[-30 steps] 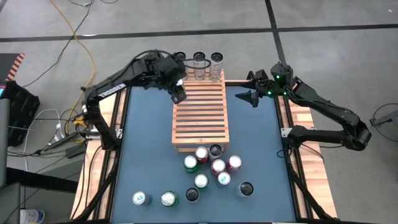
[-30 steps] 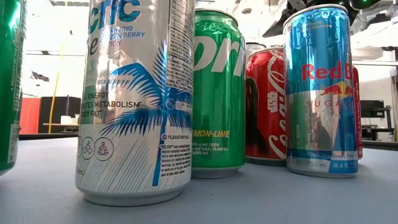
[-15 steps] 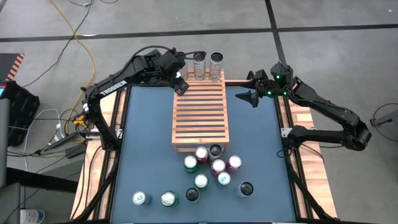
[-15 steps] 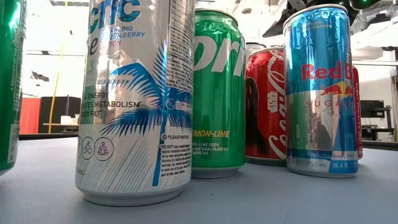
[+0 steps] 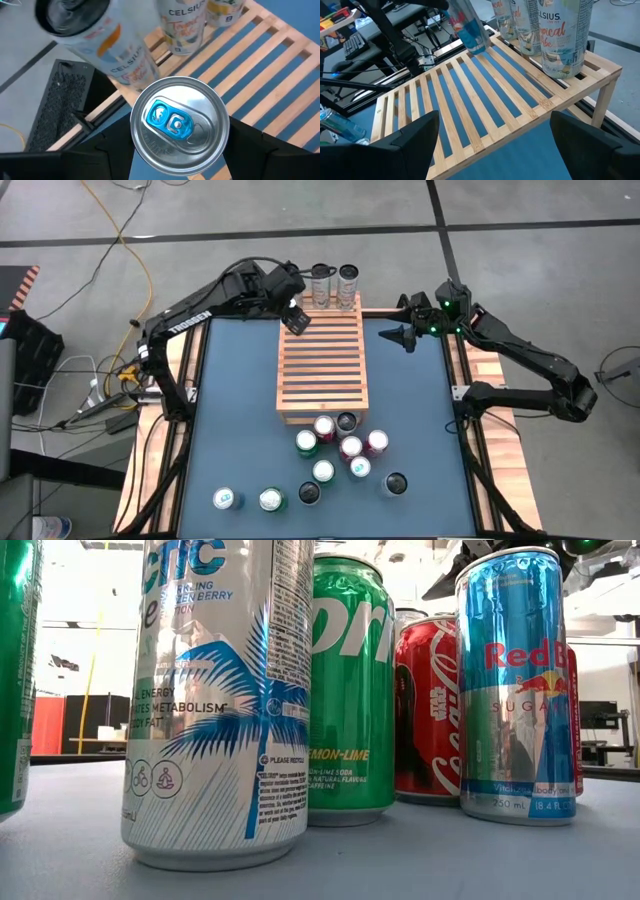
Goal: Place canned beverage on shelf
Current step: Put the top left blue soda can on the shelf
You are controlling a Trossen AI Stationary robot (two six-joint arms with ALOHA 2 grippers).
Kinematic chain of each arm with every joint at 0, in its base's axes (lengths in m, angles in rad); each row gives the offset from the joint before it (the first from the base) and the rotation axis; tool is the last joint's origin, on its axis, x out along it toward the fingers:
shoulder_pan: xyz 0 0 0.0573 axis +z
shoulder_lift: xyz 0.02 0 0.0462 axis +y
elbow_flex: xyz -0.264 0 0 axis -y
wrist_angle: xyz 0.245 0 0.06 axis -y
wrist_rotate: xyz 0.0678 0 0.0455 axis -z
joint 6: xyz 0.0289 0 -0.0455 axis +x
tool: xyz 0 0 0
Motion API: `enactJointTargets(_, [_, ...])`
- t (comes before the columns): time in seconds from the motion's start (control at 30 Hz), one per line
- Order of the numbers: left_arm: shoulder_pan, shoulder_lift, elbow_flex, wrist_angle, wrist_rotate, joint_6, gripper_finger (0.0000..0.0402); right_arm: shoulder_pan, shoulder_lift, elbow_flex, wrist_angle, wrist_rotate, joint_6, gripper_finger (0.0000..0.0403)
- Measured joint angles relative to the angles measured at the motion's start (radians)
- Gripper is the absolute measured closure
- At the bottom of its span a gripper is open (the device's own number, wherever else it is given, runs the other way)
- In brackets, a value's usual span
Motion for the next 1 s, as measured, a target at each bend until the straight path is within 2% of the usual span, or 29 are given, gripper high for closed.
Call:
enactJointTargets(0.6, [0.012,0.013,-0.003,-0.013,-0.015,0.042,0.0173,0.000,0.000,0.000,-0.001,0.000,0.001,0.0040])
enactJointTargets(0.77, [0.024,0.013,-0.003,-0.012,-0.001,0.055,0.0158,0.000,0.000,0.000,-0.001,0.000,0.001,0.0040])
enactJointTargets(1.0, [0.025,0.013,-0.003,-0.003,0.002,0.098,0.0157,0.000,0.000,0.000,-0.001,0.000,0.003,0.0040])
